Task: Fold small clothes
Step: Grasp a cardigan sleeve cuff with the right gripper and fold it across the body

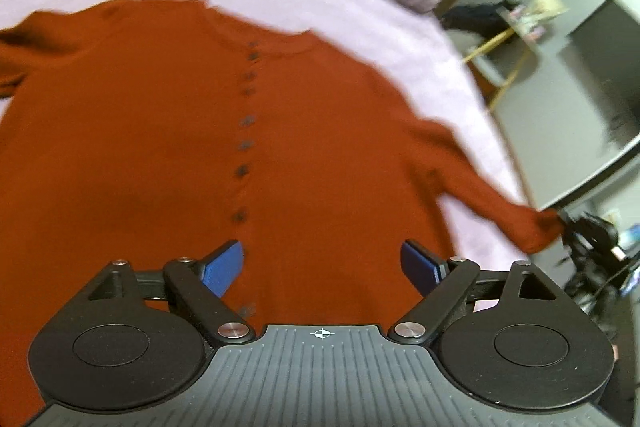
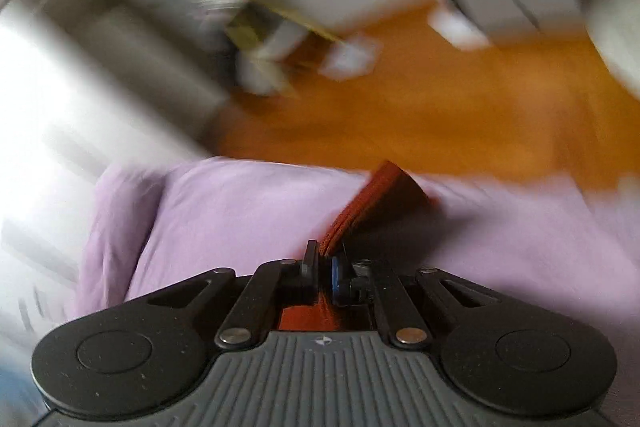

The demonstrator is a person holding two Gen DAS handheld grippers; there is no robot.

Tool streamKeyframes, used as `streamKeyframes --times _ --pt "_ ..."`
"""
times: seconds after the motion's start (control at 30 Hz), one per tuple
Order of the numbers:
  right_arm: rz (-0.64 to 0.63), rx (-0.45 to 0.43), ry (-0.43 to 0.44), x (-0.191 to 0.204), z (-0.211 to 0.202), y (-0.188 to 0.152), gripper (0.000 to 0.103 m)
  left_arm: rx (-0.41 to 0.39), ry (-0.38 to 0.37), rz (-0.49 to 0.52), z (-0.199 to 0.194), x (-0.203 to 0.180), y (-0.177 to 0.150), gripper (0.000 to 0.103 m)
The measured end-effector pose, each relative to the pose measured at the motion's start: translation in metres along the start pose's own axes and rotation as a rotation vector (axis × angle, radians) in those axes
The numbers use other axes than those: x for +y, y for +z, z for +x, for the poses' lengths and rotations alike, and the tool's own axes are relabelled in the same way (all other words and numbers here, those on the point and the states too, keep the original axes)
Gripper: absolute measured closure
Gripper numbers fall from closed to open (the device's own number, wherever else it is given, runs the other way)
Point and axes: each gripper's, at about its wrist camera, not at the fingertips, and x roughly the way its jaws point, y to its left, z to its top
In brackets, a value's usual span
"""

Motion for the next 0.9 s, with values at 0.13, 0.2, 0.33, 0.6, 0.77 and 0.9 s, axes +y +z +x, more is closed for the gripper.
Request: streamKeyframes --times 0.13,0.2,0.33,0.6,0.77,0.9 --pt "-0.434 0.001 0.31 0.117 -0.036 -0.058 0.098 -0.051 -0.116 -0.034 0.005 0.0 0.018 0.017" --pt "-0.612 0.054 0.445 0.164 -0.05 -0.106 0.098 -0.074 -0.149 -0.078 0.006 0.008 0.025 0.017" --pt "-0.866 0.22 0.585 0.211 -0.059 -0.212 0.097 -0.059 -0.165 -0.138 0.013 0.032 0.029 0.017" --pt "-0.634 0.498 0.46 0.155 -0.042 -0.24 0.08 0.1 -0.225 -0.255 0.067 0.062 0.022 0.029" --pt "-0.515 0.507 0.403 0.116 -0.042 -0.226 0.081 0.166 -0.244 -0.334 0.106 0.064 0.022 0.038" --pt "-0.496 0.508 0.411 0.104 -0.046 -0.236 0.081 0.165 -0.22 -0.374 0.123 0.069 0.027 0.065"
